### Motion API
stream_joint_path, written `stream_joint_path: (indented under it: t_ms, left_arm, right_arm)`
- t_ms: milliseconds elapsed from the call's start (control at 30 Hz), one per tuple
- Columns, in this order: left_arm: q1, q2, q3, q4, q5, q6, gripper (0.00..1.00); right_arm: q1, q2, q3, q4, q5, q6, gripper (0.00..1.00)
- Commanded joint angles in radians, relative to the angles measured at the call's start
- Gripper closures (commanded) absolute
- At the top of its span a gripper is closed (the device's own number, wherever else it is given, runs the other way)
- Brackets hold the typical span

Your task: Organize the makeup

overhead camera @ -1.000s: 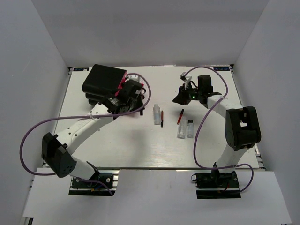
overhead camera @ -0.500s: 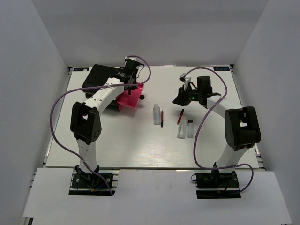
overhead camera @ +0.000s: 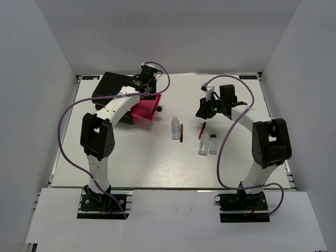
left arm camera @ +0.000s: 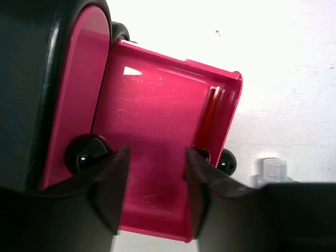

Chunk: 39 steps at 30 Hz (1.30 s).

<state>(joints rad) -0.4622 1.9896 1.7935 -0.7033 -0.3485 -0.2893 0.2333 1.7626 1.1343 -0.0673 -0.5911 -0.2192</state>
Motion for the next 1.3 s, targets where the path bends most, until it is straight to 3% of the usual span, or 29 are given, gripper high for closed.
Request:
stream_joint_path:
  t_ms: [0, 200, 400, 700, 1267]
  left_arm:
    - [-0.010, -0.087, 0.064, 0.011, 0.028, -0.011, 0.47]
    - [-0.076, -0.071, 0.113, 0.016, 0.324, -0.057, 0.51]
    - [-0.173, 0.055, 0.213, -0.030, 0.463, -0.117, 0.44]
    - [-0.283, 0.182, 0.204, -0.091, 0.457, -0.203, 0.38]
    - [-0.311, 0.293, 0.225, -0.191, 0.264, -0.244, 0.37]
  right_arm:
    - [-0.006, 0.003, 0.062, -0.054, 0.105, -0.013, 0.70]
    - [-0.025, -0.012, 0.091, -0.141, 0.221, 0.041, 0.75]
    - [-0.041, 0.001, 0.107, -0.227, 0.241, 0.080, 0.62]
    - [-0.057, 0.032, 0.133, -0.253, 0.251, 0.100, 0.57]
    - [-0.068, 0.041, 0.119, -0.235, 0.252, 0.123, 0.55]
